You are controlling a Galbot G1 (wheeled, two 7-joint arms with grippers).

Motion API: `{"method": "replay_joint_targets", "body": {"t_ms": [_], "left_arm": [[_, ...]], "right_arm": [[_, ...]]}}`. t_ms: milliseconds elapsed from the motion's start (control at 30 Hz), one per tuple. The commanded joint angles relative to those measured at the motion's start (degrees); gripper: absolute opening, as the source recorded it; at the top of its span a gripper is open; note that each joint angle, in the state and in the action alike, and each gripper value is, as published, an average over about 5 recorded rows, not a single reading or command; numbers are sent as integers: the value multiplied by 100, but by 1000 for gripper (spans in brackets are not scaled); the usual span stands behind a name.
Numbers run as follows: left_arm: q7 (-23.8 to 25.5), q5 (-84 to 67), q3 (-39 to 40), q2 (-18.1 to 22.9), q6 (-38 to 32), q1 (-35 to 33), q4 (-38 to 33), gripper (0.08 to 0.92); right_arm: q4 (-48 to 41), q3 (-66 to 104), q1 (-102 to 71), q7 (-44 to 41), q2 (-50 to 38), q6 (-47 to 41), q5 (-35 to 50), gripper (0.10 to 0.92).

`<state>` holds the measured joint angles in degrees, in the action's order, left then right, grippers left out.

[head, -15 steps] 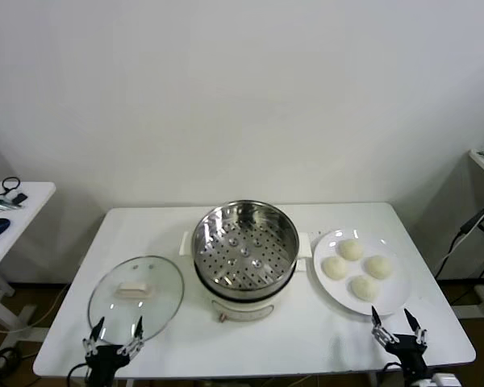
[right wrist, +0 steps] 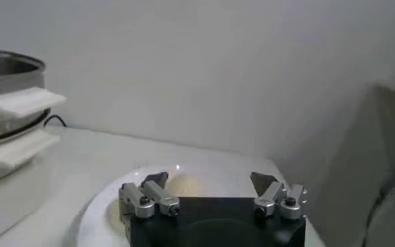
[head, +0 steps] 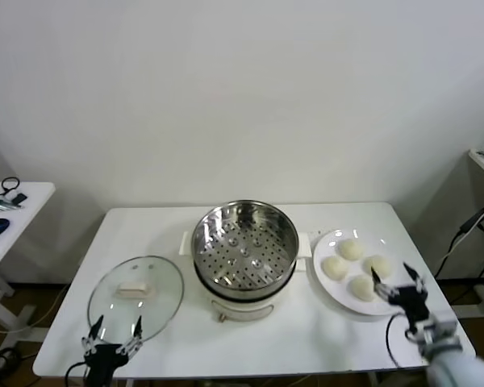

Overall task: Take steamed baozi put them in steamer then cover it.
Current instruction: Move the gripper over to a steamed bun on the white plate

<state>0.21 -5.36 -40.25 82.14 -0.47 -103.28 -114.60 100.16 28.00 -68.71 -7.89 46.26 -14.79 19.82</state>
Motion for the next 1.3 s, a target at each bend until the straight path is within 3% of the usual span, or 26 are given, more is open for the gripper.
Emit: {"method": "replay_joint_targets", "body": {"t_ms": [33, 167, 267, 467, 767, 1300], "left_arm": [[3, 71, 10, -15, -38, 30, 1, 823], [2, 92, 13, 1, -72, 48, 11, 823], [4, 114, 25, 1, -100, 64, 20, 823], [11, 156, 41, -4, -117, 88, -5, 823], [17, 157, 31, -34, -158, 122, 0, 823], [18, 130, 42, -32, -170, 178, 72, 823]], "right_arm": [[-1379, -3226, 3954, -2243, -2204, -576, -623, 823], [-2004, -5953, 6270, -4210, -2558, 425, -1377, 823], [-2566, -7561, 7790, -5213, -2359, 1139, -1721, 823], [-3632, -9552, 9561, -6172, -1413, 1566, -1902, 823], [-4608, -10128, 9536, -6271, -222, 1310, -1225, 823], [-6409, -8593, 7788, -5498, 1060, 1051, -1981, 823]]}}
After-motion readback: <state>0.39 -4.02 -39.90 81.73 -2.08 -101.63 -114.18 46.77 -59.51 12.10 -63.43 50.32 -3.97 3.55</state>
